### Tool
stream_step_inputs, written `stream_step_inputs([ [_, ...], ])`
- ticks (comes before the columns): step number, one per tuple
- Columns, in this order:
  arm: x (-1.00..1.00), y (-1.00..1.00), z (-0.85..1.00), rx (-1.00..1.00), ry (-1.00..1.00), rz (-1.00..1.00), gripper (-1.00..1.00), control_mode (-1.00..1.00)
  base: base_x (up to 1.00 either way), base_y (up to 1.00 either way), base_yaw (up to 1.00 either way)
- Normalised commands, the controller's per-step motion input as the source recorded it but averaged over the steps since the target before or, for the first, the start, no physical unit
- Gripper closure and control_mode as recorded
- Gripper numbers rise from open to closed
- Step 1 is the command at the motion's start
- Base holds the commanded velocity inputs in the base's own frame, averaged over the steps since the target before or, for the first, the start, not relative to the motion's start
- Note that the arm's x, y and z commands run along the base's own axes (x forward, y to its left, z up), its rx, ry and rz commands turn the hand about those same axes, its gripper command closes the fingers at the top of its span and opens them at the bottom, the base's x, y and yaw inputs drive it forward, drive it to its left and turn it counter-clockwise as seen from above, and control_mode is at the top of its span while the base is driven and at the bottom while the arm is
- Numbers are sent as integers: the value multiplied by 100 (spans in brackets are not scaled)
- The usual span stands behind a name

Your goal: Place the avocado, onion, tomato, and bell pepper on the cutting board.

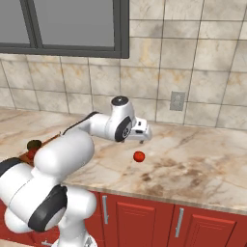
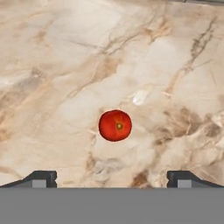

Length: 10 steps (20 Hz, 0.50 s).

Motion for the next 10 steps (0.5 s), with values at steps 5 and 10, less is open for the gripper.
stream_step_inputs([
  [5, 36, -3, -21, 0, 2, 0, -100, -100, 0, 0, 0],
  [10, 29, -2, -37, 0, 7, 0, -100, -100, 0, 0, 0],
])
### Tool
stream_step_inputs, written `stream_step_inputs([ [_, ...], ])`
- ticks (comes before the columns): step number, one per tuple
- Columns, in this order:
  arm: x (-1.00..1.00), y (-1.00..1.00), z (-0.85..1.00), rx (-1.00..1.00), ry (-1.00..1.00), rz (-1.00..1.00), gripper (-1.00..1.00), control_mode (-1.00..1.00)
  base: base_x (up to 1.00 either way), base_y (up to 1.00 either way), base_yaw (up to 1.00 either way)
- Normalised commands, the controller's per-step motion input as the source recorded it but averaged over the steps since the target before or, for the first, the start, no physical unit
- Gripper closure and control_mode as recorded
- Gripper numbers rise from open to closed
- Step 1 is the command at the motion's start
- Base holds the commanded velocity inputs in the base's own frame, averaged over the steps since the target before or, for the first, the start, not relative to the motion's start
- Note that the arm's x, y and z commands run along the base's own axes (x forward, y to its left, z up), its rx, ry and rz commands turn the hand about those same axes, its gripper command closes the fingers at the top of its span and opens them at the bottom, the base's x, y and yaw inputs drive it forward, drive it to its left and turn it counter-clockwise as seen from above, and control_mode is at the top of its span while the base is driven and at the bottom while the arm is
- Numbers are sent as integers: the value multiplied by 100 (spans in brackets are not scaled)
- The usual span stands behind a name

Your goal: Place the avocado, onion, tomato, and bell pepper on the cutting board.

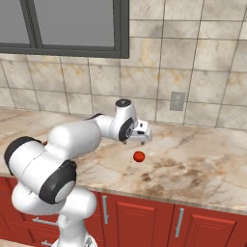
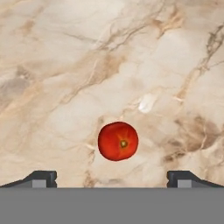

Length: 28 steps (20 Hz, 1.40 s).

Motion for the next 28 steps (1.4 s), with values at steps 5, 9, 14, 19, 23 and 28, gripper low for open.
stream_step_inputs([
  [5, 11, -15, -25, 0, 5, 0, -100, -100, 0, 0, 0],
  [9, 7, -14, -21, 0, 4, 0, -100, -100, 0, 0, 0],
  [14, 15, -2, -23, 0, 6, 0, -100, -100, 0, 0, 0],
  [19, 17, -1, -18, 0, 8, 0, -100, -100, 0, 0, 0],
  [23, 10, -4, -19, 0, 7, 0, -100, -100, 0, 0, 0],
  [28, 4, -1, -22, 0, 9, 0, -100, -100, 0, 0, 0],
])
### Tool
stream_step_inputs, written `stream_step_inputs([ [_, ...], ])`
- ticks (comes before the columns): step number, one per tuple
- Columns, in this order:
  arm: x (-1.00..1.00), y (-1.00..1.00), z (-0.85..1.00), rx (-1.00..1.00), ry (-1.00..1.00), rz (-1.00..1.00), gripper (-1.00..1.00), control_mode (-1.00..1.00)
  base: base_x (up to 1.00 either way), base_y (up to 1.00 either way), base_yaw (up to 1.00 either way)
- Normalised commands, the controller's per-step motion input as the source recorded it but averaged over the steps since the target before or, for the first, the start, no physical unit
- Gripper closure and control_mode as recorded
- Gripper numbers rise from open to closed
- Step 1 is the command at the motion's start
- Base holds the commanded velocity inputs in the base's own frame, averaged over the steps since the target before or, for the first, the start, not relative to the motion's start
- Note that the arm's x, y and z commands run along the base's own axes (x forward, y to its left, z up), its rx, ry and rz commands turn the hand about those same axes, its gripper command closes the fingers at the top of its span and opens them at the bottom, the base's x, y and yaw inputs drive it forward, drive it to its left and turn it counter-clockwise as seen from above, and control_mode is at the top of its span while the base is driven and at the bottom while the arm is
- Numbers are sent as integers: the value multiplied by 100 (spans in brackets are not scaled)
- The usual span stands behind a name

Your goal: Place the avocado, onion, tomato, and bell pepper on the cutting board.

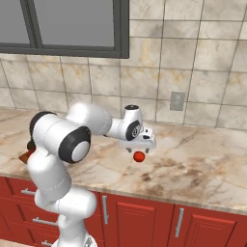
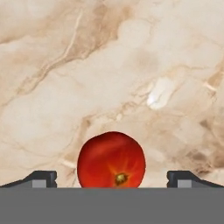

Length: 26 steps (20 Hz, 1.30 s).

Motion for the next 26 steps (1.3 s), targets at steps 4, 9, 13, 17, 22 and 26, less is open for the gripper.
stream_step_inputs([
  [4, 9, 0, -26, 0, 11, 0, -100, -100, 0, 0, 0],
  [9, 7, 0, -26, 0, 11, 0, -100, -100, 0, 0, 0],
  [13, 6, -1, -26, 0, 10, 0, -100, -100, 0, 0, 0],
  [17, 0, 0, -28, 0, 10, 0, 100, -100, 0, 0, 0],
  [22, -12, 0, 2, 1, 1, 0, 100, -100, 0, 0, 0],
  [26, -40, 2, 39, 4, -5, 0, 100, -100, 0, 0, 0],
])
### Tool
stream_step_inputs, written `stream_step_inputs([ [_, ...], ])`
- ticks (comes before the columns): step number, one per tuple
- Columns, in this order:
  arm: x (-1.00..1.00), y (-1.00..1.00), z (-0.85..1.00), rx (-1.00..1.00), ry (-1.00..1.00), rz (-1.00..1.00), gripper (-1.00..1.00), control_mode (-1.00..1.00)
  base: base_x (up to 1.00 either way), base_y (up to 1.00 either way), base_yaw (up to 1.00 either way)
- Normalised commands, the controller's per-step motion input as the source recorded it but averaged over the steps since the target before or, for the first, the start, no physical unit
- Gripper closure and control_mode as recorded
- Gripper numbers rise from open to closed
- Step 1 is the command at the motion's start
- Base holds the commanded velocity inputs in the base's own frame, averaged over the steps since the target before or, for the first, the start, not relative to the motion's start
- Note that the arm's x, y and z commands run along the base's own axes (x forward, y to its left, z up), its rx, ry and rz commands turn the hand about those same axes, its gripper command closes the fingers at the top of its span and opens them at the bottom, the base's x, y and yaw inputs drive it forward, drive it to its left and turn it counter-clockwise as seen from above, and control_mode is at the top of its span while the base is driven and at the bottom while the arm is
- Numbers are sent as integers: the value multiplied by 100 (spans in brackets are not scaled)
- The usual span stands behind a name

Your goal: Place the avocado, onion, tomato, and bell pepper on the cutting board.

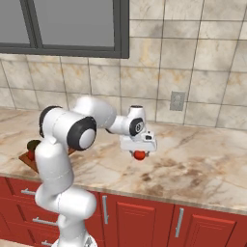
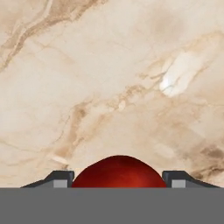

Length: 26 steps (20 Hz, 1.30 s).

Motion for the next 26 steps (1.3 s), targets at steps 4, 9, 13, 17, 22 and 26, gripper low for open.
stream_step_inputs([
  [4, -41, 33, 54, 7, -7, 1, 100, -100, 0, 0, 0],
  [9, -30, 68, 52, 8, -3, 5, 100, -100, 0, 0, 0],
  [13, -39, 75, 41, 6, 0, 6, 100, -100, 0, 0, 0],
  [17, -43, 72, 40, 8, 0, 6, 100, -100, 0, 0, 0],
  [22, -40, 69, 30, 7, 0, 7, 100, -100, 0, 0, 0],
  [26, -51, 61, 21, 5, -4, 8, 100, -100, 0, 0, 0],
])
